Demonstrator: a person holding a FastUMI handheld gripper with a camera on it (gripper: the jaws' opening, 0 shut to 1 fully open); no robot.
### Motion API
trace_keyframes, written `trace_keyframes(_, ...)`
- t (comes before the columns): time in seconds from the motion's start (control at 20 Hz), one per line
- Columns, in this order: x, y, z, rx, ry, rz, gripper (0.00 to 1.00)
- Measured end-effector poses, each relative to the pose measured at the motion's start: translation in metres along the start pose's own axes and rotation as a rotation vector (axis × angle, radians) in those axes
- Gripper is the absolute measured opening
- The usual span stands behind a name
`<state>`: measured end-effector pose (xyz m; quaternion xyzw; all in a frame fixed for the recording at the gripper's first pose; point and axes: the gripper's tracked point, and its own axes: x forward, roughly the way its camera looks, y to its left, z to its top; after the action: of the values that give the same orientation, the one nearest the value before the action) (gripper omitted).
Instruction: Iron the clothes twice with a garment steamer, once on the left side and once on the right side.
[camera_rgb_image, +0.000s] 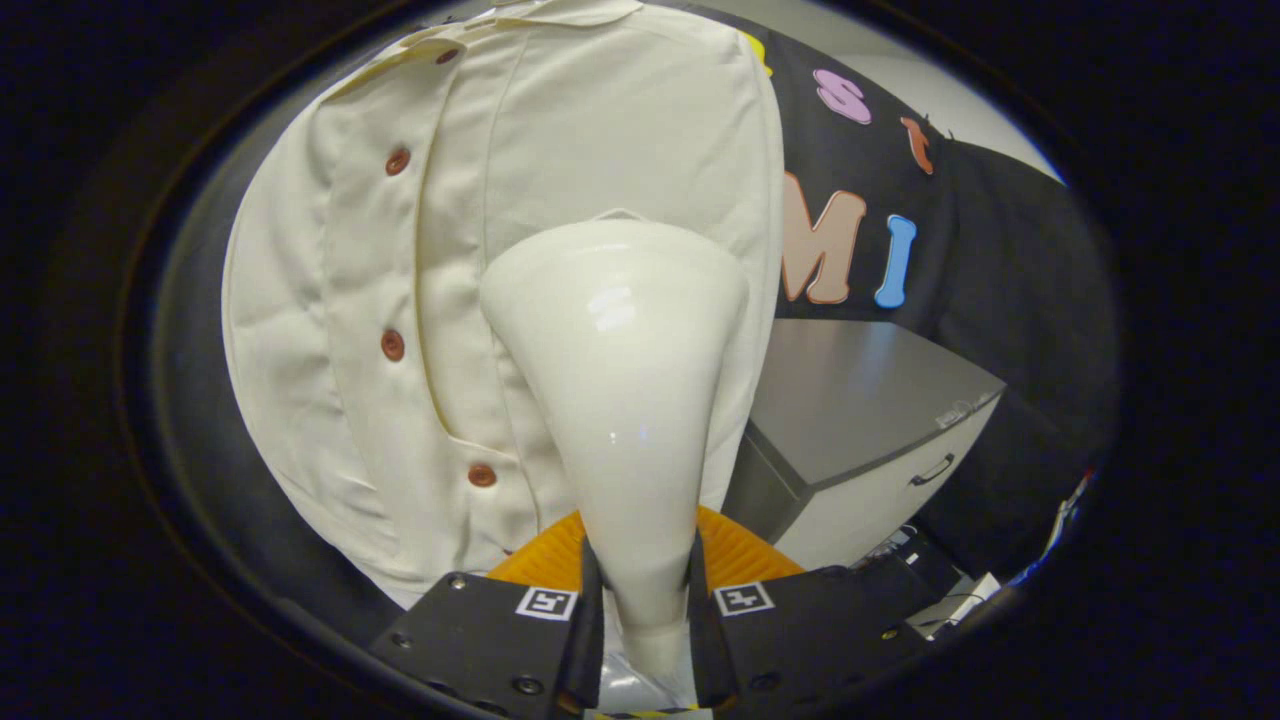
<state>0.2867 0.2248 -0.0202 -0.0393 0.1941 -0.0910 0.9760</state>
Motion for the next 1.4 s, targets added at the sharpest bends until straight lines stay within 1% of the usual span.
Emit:
trace_keyframes(0.45, 0.021, -0.005, -0.068, -0.027, 0.076, -0.024, 0.36)
trace_keyframes(0.8, 0.035, -0.011, -0.098, -0.004, 0.098, -0.022, 0.36)
trace_keyframes(1.0, 0.035, -0.013, -0.117, -0.023, 0.126, -0.033, 0.35)
trace_keyframes(1.15, 0.034, -0.013, -0.143, -0.042, 0.172, -0.045, 0.35)
trace_keyframes(1.3, 0.032, -0.013, -0.166, -0.032, 0.205, -0.042, 0.35)
trace_keyframes(1.4, 0.026, -0.013, -0.181, -0.048, 0.235, -0.041, 0.34)
